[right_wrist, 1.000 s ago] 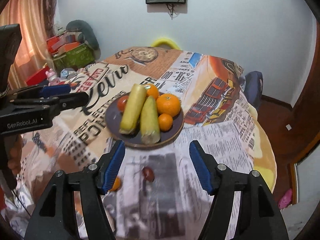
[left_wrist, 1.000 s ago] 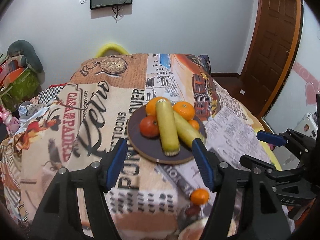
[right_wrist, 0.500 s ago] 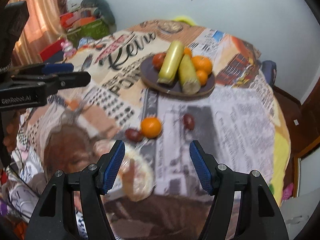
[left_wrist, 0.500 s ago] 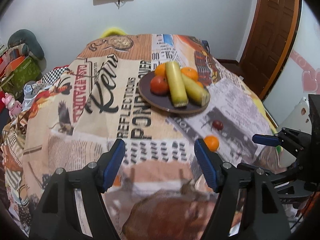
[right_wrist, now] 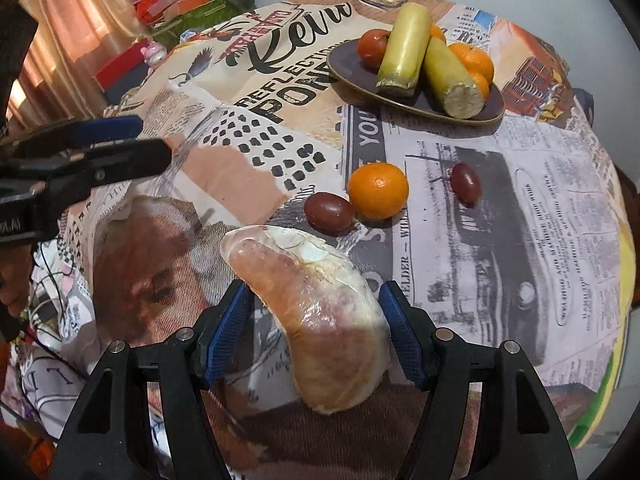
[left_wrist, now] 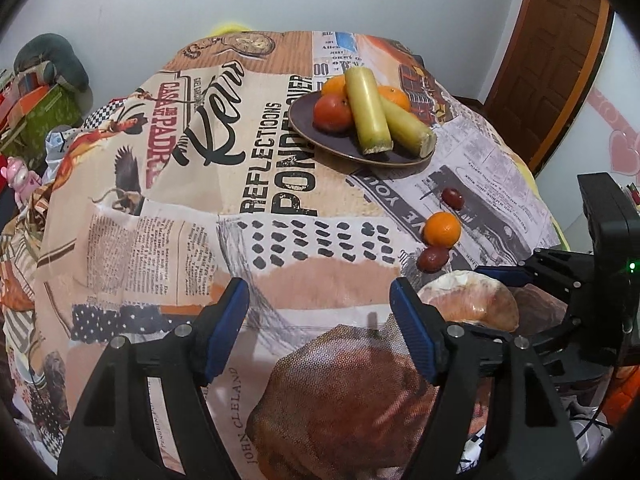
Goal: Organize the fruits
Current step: 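Grasp the plastic-wrapped pomelo segment with the right tool, then grasp a dark red jujube with the left tool while the right tool lifts the pomelo segment, then carry the jujube onto the plate with the left tool while the right tool carries the pomelo segment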
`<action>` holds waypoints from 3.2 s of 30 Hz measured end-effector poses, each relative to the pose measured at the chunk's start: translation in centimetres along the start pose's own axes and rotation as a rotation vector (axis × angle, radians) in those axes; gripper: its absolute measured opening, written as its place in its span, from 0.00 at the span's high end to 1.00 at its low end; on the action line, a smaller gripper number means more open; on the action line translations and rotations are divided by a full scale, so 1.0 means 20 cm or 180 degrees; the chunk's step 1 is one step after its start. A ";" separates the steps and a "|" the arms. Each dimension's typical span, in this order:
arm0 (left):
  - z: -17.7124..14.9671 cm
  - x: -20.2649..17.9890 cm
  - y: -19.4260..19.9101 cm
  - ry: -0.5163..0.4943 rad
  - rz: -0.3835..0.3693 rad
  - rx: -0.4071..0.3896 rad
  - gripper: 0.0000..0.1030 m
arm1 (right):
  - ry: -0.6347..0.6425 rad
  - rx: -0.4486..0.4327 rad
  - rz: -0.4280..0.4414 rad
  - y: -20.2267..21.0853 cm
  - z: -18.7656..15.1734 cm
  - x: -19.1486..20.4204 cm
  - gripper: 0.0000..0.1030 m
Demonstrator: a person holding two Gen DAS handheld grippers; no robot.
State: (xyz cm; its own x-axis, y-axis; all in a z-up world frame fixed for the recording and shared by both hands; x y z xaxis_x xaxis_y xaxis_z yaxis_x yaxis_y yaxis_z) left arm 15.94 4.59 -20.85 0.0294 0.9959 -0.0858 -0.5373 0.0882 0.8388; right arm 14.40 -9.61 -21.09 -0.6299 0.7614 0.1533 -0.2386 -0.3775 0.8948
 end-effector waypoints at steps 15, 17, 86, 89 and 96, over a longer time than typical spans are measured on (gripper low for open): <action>0.04 -0.13 -0.08 -0.0160 -0.0110 0.0072 0.30 | -0.0032 -0.0174 -0.0136 0.10 -0.07 -0.08 0.60; 0.05 -0.16 -0.10 -0.0188 -0.0134 0.0094 0.30 | -0.0101 -0.0206 -0.0163 0.13 -0.09 -0.12 0.61; 0.59 -0.06 -0.15 -0.0007 -0.0260 -0.0469 0.84 | -0.0487 -0.1170 -0.0477 0.39 0.46 -0.43 0.61; 0.65 -0.04 -0.18 0.0012 -0.0267 -0.0504 0.84 | -0.0474 -0.1205 -0.0487 0.37 0.53 -0.44 0.61; 0.73 -0.01 -0.27 0.0048 -0.0280 -0.0498 0.84 | -0.0473 -0.1201 -0.0480 0.29 0.68 -0.49 0.61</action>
State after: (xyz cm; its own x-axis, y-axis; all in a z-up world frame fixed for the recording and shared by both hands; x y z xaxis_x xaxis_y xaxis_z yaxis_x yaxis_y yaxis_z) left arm 31.27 4.30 -17.53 0.0699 0.9839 -0.1642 -0.6579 0.1692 0.7338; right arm 29.16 -12.15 -11.69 -0.4605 0.8801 0.1159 -0.5908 -0.4013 0.7000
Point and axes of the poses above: each gripper's, at about its wrist camera, not at the fingertips, and y roughly against the way its jaws point, x to its left, z to its top, the point moved 2 cm from there along -y, roughly the way its jaws point, and after that the axes turned 3 degrees about x, right-handed, at the moved point
